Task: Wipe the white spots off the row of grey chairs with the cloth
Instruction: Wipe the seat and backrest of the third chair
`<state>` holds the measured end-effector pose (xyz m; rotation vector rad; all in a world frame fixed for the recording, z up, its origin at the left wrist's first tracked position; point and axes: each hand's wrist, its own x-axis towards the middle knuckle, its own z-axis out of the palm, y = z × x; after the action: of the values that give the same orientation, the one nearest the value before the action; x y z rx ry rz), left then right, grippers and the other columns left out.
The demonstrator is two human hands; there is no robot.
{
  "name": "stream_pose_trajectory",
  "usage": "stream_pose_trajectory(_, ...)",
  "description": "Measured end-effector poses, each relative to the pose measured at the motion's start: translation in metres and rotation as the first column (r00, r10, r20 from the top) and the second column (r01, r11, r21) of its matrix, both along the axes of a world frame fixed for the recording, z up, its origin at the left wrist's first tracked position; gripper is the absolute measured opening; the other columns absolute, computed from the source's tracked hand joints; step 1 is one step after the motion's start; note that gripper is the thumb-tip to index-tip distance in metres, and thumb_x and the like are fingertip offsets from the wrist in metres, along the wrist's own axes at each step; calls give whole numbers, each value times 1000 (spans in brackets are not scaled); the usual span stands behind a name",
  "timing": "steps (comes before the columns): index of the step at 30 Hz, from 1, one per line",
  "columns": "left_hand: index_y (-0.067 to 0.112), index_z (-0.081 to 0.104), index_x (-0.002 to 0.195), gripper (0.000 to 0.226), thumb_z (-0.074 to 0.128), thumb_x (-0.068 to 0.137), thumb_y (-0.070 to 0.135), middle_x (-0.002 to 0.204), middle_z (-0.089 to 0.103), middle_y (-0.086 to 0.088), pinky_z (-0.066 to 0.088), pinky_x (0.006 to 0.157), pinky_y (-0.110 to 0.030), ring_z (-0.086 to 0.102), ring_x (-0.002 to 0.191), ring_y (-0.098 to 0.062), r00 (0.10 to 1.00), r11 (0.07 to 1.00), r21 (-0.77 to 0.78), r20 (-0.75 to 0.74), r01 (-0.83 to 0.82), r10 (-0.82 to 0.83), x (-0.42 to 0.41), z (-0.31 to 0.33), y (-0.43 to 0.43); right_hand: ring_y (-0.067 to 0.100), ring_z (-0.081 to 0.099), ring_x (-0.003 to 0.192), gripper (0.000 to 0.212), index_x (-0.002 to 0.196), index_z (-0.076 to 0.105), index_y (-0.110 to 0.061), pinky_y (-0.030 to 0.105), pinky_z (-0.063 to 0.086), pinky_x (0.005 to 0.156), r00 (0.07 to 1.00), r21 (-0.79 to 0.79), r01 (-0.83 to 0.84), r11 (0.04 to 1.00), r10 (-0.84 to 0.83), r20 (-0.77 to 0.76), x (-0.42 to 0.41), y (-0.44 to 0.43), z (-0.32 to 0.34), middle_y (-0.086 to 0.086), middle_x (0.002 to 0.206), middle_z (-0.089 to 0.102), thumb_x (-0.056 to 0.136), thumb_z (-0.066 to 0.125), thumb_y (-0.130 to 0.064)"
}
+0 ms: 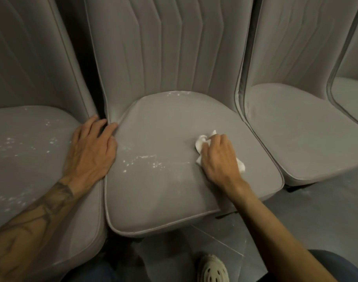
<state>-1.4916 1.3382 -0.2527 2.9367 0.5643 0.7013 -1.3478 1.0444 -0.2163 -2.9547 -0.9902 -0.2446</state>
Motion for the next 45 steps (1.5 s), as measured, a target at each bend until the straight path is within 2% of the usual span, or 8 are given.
stream_pose_trajectory(7, 11, 58, 141, 48, 36, 102, 27, 142, 56, -18, 38, 113, -57, 42, 144, -40, 1000, 1000, 0, -7, -5, 5, 0, 0, 0, 31, 48, 88, 31, 111, 54, -3, 47, 42, 81, 898, 235, -385, 893, 421, -128, -56, 38, -5, 14, 104, 53, 104, 30, -21)
stream_pose_trajectory(13, 10, 57, 142, 48, 37, 102, 26, 144, 56, -18, 38, 114, -56, 40, 145, -38, 999, 1000, -18, -28, -20, 19, -1, 4, -2, 34, 48, 105, 33, 124, 47, -4, 46, 38, 93, 997, 122, -14, 992, 22, -68, 13, 45, -5, 16, 121, 50, 106, 28, -24)
stream_pose_trajectory(19, 10, 58, 141, 47, 37, 102, 25, 142, 56, -17, 39, 112, -56, 42, 143, -38, 999, 1000, -8, -44, -11, 11, -2, 7, -3, 34, 46, 94, 38, 115, 56, -1, 47, 39, 88, 832, 224, -507, 832, 540, -125, -48, 69, -11, 18, 110, 53, 108, 27, -24)
stream_pose_trajectory(25, 4, 61, 137, 44, 40, 101, 17, 142, 58, -18, 38, 115, -56, 44, 143, -38, 1000, 997, -74, -24, -11, 10, -6, 8, -5, 37, 47, 111, 34, 125, 48, 3, 49, 36, 95, 965, 109, -199, 974, 214, -153, 28, 98, 3, 22, 126, 49, 107, 29, -18)
stream_pose_trajectory(31, 1, 64, 131, 40, 43, 99, 11, 140, 60, -19, 37, 116, -53, 49, 141, -39, 1000, 996, -89, -8, -4, 4, -7, 11, -6, 36, 49, 95, 30, 111, 54, 1, 47, 37, 90, 762, 275, -563, 779, 618, -192, -24, 107, -10, 21, 110, 52, 106, 38, -24)
stream_pose_trajectory(37, -1, 66, 124, 30, 52, 98, 2, 132, 62, -20, 39, 110, -52, 54, 130, -40, 1000, 999, -51, -7, 7, -8, -16, 21, -9, 42, 48, 107, 31, 114, 55, 9, 51, 33, 95, 875, 190, -429, 883, 459, -155, 16, 164, 4, 29, 120, 51, 107, 35, -14)
stream_pose_trajectory(42, 5, 64, 123, 25, 56, 99, 10, 134, 60, -19, 42, 103, -53, 56, 122, -40, 992, 993, -3, -54, -118, 118, -36, 25, -4, 34, 49, 92, 25, 106, 51, -3, 45, 38, 87, 700, 333, -611, 719, 686, -198, -33, 151, -12, 18, 107, 52, 105, 41, -25)
stream_pose_trajectory(45, 8, 64, 125, 28, 51, 103, 21, 136, 59, -15, 43, 102, -52, 55, 122, -37, 986, 990, -1, -97, -138, 137, -49, 25, -1, 35, 51, 100, 26, 109, 51, -3, 45, 37, 94, 731, 314, -566, 762, 640, -236, -15, 165, -4, 18, 112, 52, 106, 42, -26)
